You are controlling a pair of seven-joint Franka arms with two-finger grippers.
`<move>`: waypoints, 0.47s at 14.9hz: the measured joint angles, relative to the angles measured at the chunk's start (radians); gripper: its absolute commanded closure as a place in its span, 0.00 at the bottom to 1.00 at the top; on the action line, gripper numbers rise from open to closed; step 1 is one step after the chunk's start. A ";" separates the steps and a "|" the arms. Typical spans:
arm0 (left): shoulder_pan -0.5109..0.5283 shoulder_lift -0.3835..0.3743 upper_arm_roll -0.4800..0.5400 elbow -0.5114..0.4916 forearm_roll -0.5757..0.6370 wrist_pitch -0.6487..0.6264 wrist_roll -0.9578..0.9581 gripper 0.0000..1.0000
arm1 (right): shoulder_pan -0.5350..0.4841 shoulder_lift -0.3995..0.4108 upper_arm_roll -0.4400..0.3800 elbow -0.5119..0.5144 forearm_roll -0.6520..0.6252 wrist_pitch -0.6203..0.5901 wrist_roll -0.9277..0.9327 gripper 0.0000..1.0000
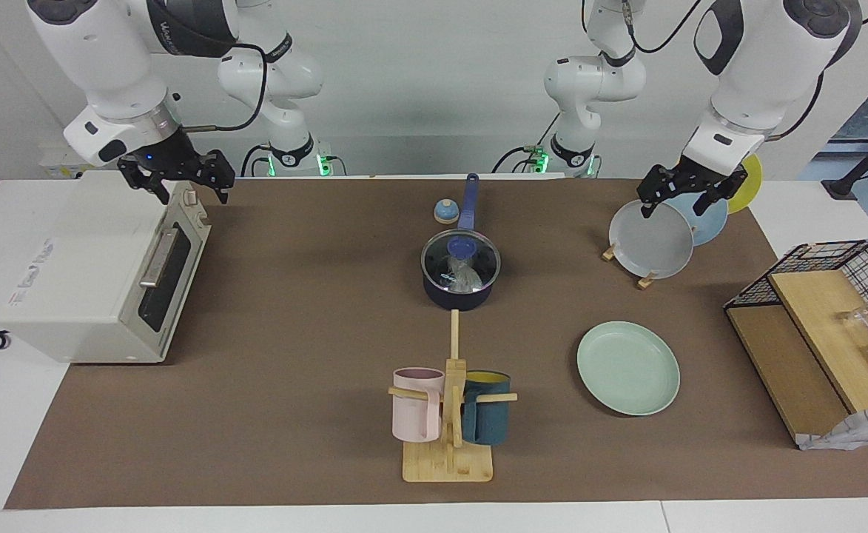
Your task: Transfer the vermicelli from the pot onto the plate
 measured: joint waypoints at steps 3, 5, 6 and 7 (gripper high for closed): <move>0.000 0.000 0.000 0.000 0.000 0.000 0.000 0.00 | 0.000 0.000 0.000 0.000 0.000 0.000 0.000 0.00; 0.000 0.000 0.000 0.000 0.000 0.000 0.000 0.00 | 0.000 0.000 0.003 0.000 0.000 0.000 0.000 0.00; 0.000 0.000 0.000 0.000 0.000 0.000 0.000 0.00 | 0.000 0.000 0.005 0.000 0.000 0.000 0.000 0.00; 0.000 0.000 0.000 0.000 0.000 0.000 0.000 0.00 | 0.000 0.000 0.007 0.000 0.000 0.000 0.000 0.00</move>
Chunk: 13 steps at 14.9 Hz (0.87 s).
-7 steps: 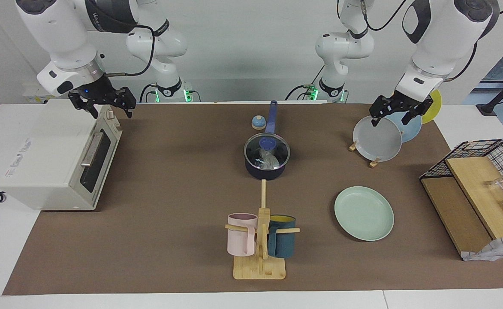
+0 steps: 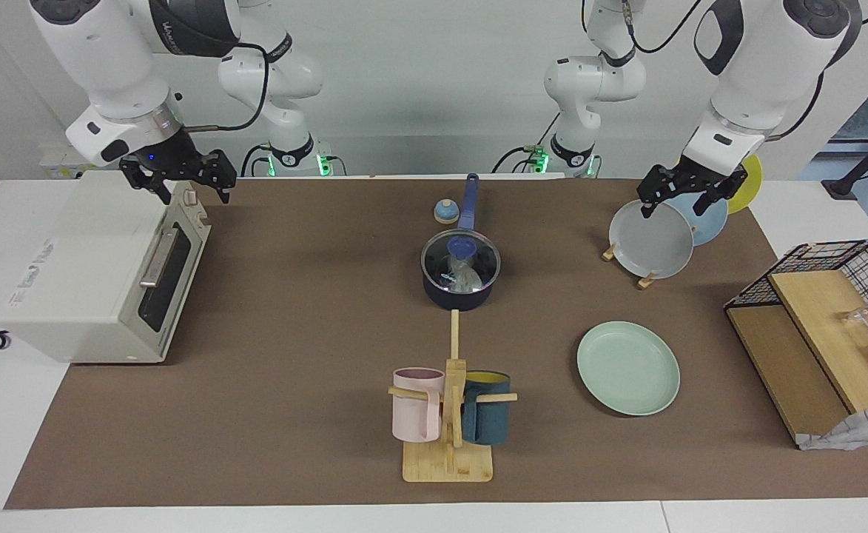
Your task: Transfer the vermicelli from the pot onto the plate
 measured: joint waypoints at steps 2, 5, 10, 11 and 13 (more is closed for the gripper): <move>0.000 0.000 0.000 0.000 0.000 0.000 0.000 0.00 | 0.000 0.000 0.001 0.000 0.000 0.000 0.000 0.00; 0.000 0.000 0.000 0.000 0.000 0.000 0.000 0.00 | 0.000 0.000 0.002 -0.001 0.000 -0.002 0.000 0.00; 0.000 0.000 0.000 0.000 0.000 0.000 0.000 0.00 | 0.038 0.000 0.010 -0.001 0.089 0.022 0.008 0.00; 0.000 0.000 0.000 0.000 0.000 0.000 0.000 0.00 | 0.058 0.000 0.011 -0.001 0.093 0.025 0.021 0.00; 0.000 0.000 0.000 0.000 0.000 0.000 0.000 0.00 | 0.106 0.001 0.012 -0.002 0.094 0.032 0.057 0.00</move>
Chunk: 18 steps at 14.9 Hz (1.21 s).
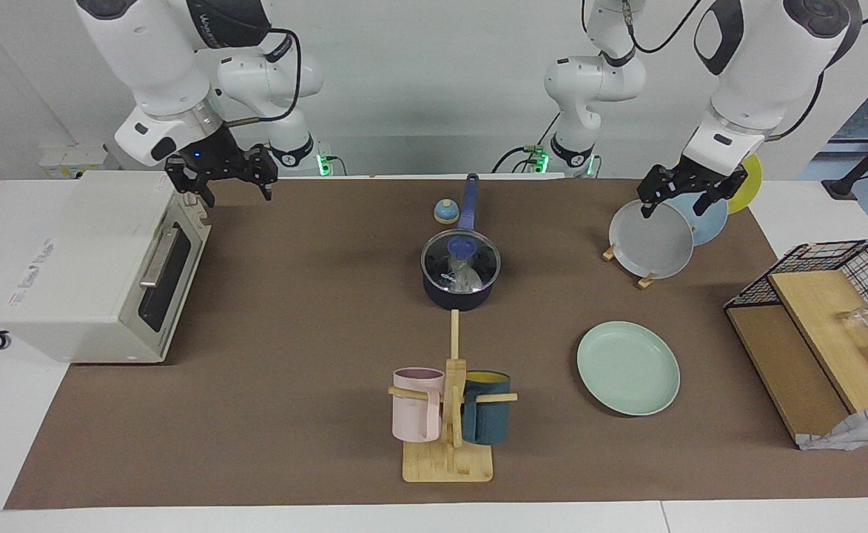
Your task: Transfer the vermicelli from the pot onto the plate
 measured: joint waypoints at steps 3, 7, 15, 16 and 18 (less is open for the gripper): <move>0.000 0.000 0.000 0.000 0.000 0.000 0.000 0.00 | 0.087 0.022 0.002 0.006 -0.002 0.012 0.095 0.00; 0.000 0.000 0.000 0.000 0.000 0.000 0.000 0.00 | 0.234 0.122 0.013 0.082 -0.003 0.048 0.313 0.00; 0.000 0.000 0.000 0.000 0.000 0.000 0.000 0.00 | 0.501 0.315 0.031 0.120 -0.007 0.289 0.667 0.00; 0.000 0.000 0.000 0.000 0.000 0.000 0.000 0.00 | 0.509 0.324 0.031 0.119 -0.008 0.295 0.674 0.00; 0.000 0.000 0.000 0.000 0.000 0.000 0.000 0.00 | 0.519 0.339 0.031 0.113 -0.008 0.317 0.680 0.00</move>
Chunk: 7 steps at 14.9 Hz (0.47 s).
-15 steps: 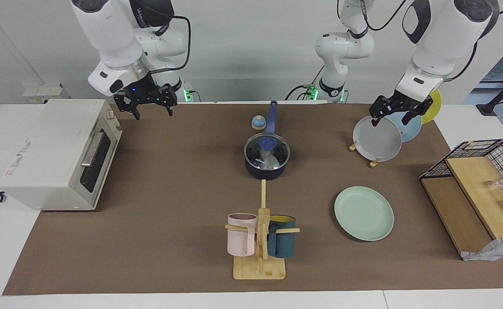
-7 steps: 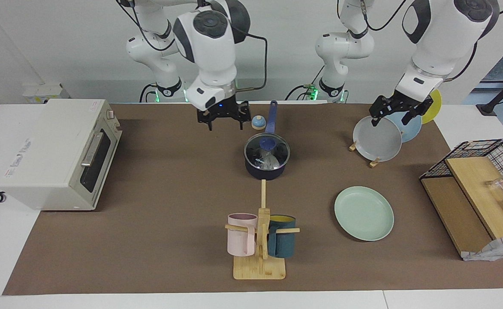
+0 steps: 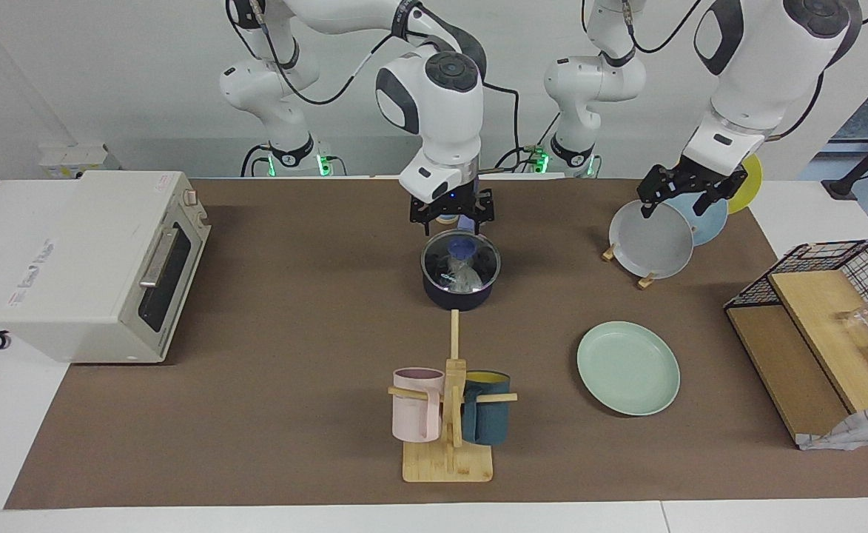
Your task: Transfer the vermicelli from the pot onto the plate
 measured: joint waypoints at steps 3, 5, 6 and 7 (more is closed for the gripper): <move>0.000 0.000 0.000 0.000 0.000 0.000 0.000 0.00 | 0.032 0.022 0.000 -0.040 -0.002 0.055 0.013 0.00; 0.000 0.000 0.000 0.000 0.000 0.000 0.000 0.00 | 0.043 0.027 0.000 -0.080 -0.005 0.084 0.017 0.00; 0.000 0.000 0.000 0.000 0.000 0.000 0.000 0.00 | 0.047 0.027 0.000 -0.094 -0.006 0.095 0.017 0.00; 0.000 0.000 0.000 0.000 0.000 0.000 0.000 0.00 | 0.051 0.027 0.000 -0.104 -0.008 0.103 0.017 0.00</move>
